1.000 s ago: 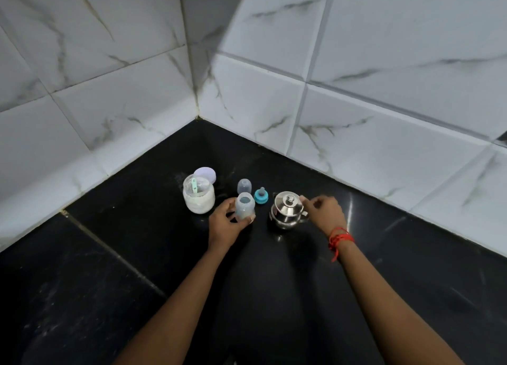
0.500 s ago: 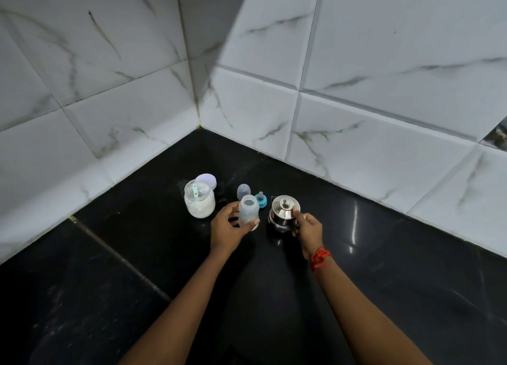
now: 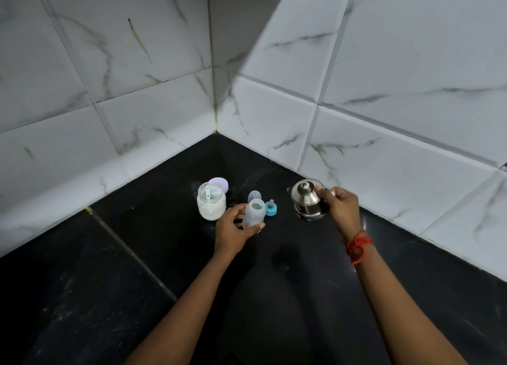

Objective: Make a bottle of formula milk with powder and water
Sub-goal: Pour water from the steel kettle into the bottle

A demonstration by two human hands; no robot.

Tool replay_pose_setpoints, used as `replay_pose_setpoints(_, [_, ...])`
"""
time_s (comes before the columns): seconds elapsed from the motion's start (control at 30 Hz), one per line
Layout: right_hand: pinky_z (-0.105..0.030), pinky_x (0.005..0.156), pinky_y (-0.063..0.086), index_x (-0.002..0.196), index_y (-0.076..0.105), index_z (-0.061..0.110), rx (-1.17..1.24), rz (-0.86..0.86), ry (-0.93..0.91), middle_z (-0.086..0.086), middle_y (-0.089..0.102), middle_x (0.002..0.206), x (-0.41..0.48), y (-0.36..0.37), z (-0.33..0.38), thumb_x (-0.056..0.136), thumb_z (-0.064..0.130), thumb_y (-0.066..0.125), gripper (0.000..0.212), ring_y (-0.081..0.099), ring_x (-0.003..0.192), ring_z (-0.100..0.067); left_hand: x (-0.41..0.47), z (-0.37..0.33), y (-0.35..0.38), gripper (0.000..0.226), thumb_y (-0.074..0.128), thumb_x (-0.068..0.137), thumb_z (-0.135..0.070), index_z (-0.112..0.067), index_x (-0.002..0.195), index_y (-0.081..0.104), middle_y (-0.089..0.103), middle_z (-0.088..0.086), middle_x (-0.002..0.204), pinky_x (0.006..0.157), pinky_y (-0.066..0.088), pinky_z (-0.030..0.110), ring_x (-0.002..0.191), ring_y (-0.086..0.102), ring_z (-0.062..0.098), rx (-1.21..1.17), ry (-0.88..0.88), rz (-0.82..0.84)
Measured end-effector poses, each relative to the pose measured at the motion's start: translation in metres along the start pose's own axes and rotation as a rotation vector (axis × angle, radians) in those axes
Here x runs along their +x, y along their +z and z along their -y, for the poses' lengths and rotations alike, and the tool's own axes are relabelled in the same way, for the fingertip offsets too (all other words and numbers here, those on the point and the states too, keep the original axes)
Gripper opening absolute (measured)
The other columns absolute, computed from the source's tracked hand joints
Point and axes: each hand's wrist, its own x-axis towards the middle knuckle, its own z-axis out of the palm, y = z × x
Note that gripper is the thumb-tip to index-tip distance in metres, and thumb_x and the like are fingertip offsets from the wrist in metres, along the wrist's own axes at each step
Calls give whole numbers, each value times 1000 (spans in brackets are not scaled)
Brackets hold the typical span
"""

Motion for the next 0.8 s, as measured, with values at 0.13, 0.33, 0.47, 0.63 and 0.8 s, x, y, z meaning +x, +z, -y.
replay_pose_setpoints(0.13, [-26,53,32,51,47,17,-113,85,-81,0,41,51,8,-3,42,85,20,79,46,38,52,-13,0,2,7,59,98,66,-21,-19,118,71,72,-9,113,78,58,16,100,67,-4,3,7,4])
replay_pose_setpoints(0.33, [-32,60,35,50,50,14,-246,179,-119,-5,45,52,11,7,62,79,27,81,44,44,57,-18,0,5,14,61,100,63,-23,-19,117,72,71,-7,112,79,60,20,100,70,6,18,11,-10])
replay_pose_setpoints(0.47, [-33,59,33,52,48,14,-317,228,-130,-3,41,52,5,16,67,75,34,80,44,40,56,-18,-1,5,13,60,99,64,-24,-19,117,71,71,-7,113,78,60,20,101,70,6,21,18,-13])
replay_pose_setpoints(0.63, [-30,57,33,49,41,16,-431,255,-165,6,39,45,-5,26,72,80,30,79,51,37,51,-13,-2,7,12,61,100,63,-23,-22,117,71,72,-4,115,78,60,20,101,70,4,-2,6,-26])
replay_pose_setpoints(0.8, [-28,55,34,44,41,18,-522,258,-193,12,40,37,-12,35,73,82,25,77,53,39,47,-8,-3,13,14,63,99,63,-25,-19,119,71,72,-5,117,83,64,31,104,70,8,-14,-2,-39])
